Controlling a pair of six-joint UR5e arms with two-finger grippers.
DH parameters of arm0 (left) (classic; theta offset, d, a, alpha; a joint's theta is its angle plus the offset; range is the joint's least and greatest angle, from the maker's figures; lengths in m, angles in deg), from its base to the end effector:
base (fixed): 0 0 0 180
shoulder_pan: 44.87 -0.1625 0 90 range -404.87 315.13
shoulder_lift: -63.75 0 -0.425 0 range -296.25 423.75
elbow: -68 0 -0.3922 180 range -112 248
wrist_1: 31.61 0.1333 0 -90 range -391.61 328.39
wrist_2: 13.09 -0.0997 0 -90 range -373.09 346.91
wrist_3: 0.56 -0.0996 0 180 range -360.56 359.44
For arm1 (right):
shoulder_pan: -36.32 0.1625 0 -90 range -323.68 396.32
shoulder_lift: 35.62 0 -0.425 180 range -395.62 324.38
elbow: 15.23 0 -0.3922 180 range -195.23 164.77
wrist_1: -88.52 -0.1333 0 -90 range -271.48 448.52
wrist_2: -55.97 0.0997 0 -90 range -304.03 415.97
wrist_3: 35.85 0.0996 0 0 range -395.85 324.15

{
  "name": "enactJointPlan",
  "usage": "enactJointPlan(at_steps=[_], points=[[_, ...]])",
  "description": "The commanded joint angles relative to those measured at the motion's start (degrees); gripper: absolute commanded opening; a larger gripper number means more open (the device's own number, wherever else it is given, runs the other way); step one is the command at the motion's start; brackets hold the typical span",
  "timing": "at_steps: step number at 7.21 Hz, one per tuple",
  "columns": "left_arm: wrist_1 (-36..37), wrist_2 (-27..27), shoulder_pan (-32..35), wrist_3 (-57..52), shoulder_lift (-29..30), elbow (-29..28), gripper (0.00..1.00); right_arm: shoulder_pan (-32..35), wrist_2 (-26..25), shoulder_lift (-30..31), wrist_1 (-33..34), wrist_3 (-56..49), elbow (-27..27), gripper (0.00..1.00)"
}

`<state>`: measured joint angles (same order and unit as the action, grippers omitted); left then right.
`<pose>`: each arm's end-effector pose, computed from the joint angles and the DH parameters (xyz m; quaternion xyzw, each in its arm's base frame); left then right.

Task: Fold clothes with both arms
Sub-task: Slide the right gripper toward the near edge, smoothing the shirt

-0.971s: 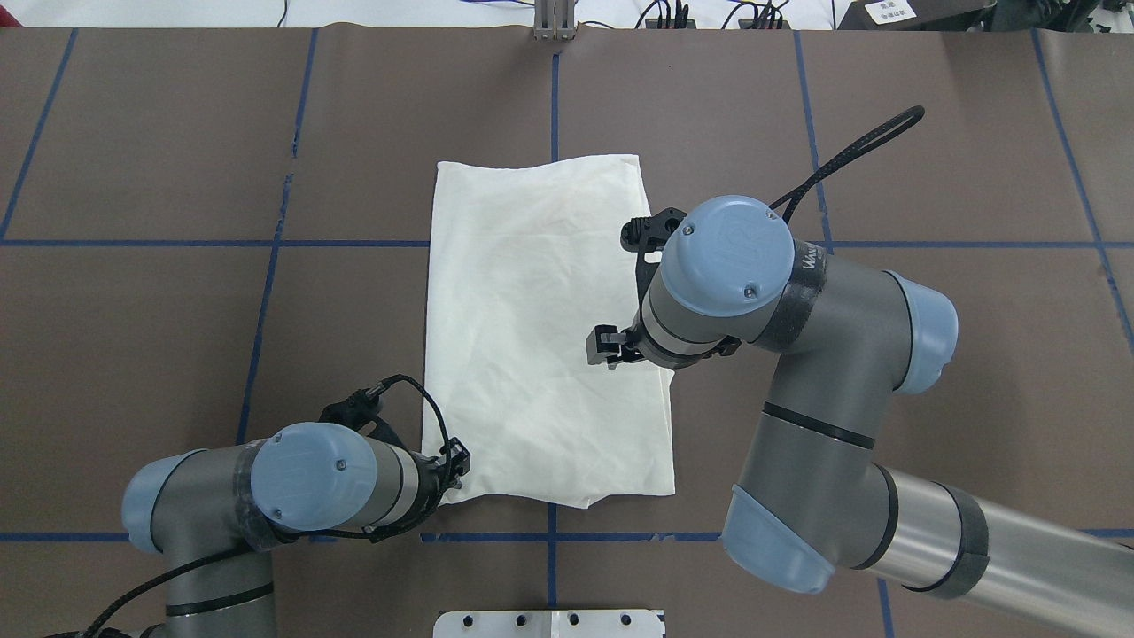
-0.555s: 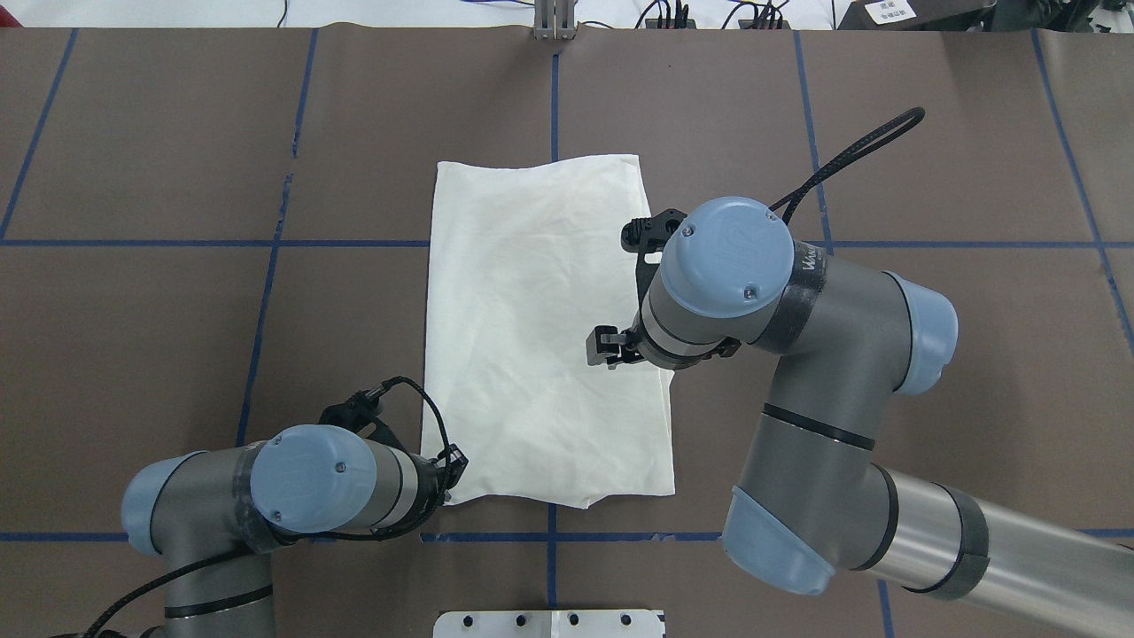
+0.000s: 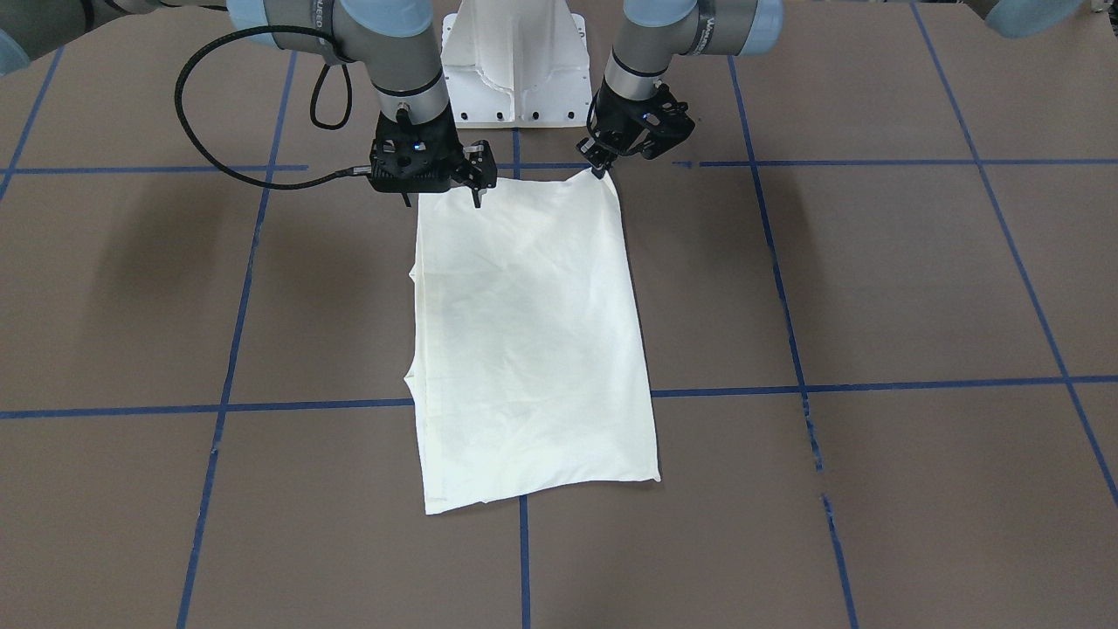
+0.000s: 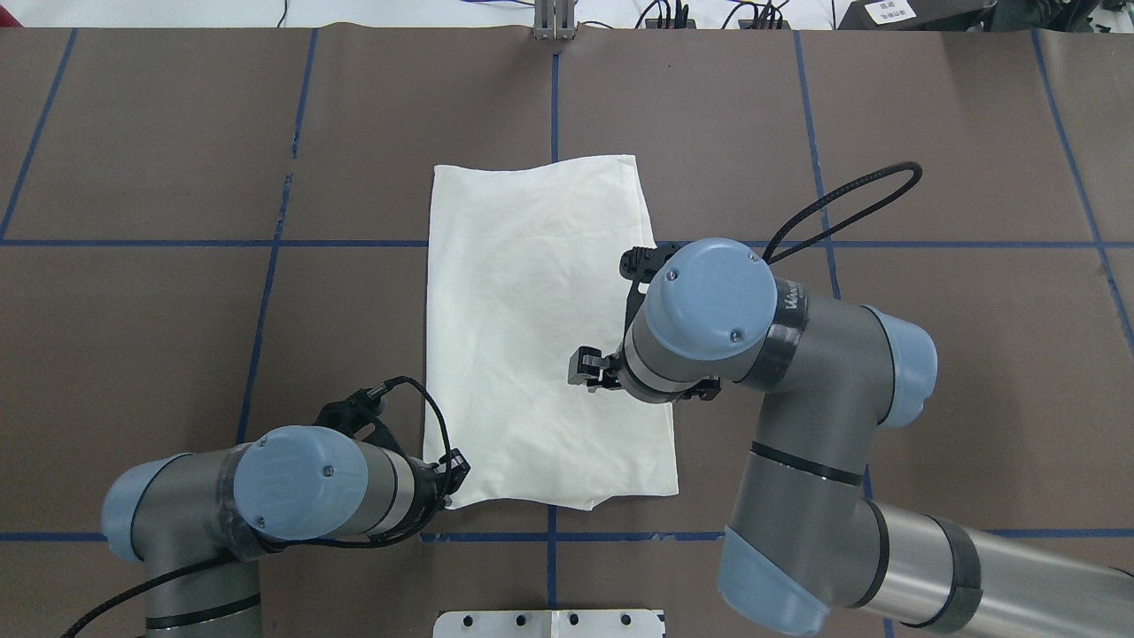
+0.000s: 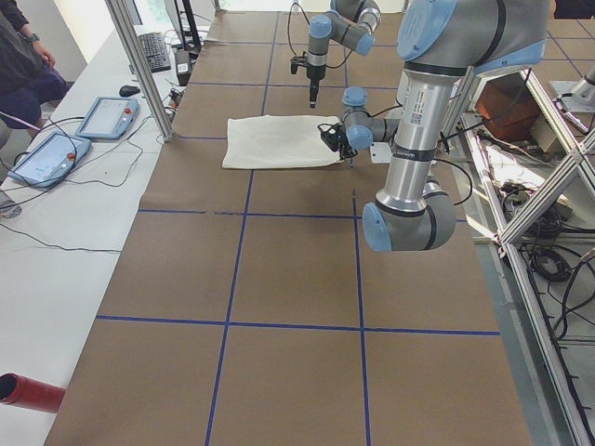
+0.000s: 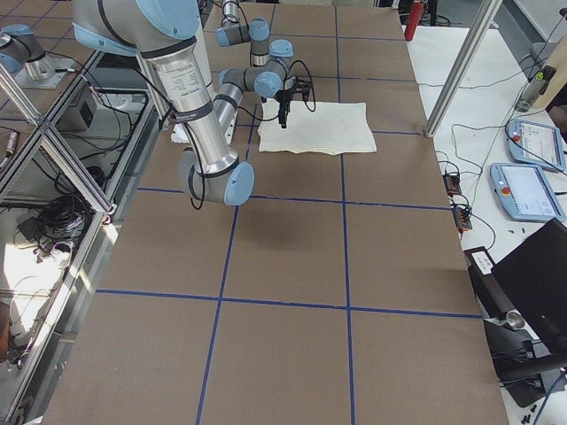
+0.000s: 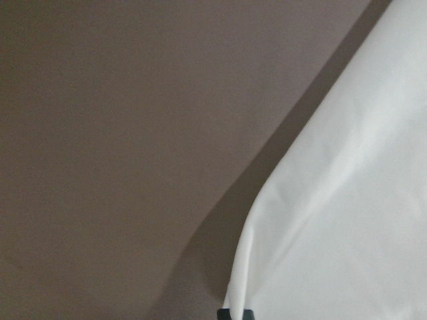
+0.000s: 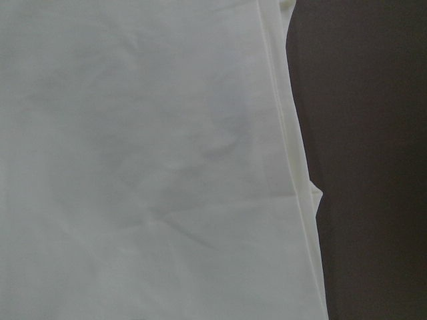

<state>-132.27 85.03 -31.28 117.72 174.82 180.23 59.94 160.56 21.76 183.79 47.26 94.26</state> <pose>0.5325 -0.2514 0.2675 -0.1204 0.4408 -0.2876 0.8417 -0.5141 -0.3429 0.2041 -0.0087 -0.4110 0.0825 0.9078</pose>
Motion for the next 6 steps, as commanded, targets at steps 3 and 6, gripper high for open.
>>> enactJointPlan(at_steps=[3, 6], points=[[0.64, 0.22, -0.31, -0.86, 0.46, 0.8, 0.0, -9.81, -7.82, 3.16, -3.25, 20.21, -1.64, 1.0], [0.64, 0.22, -0.31, -0.77, 0.54, 0.8, 0.0, -10.7, -9.06, 2.56, -3.77, 20.69, -5.6, 1.0]])
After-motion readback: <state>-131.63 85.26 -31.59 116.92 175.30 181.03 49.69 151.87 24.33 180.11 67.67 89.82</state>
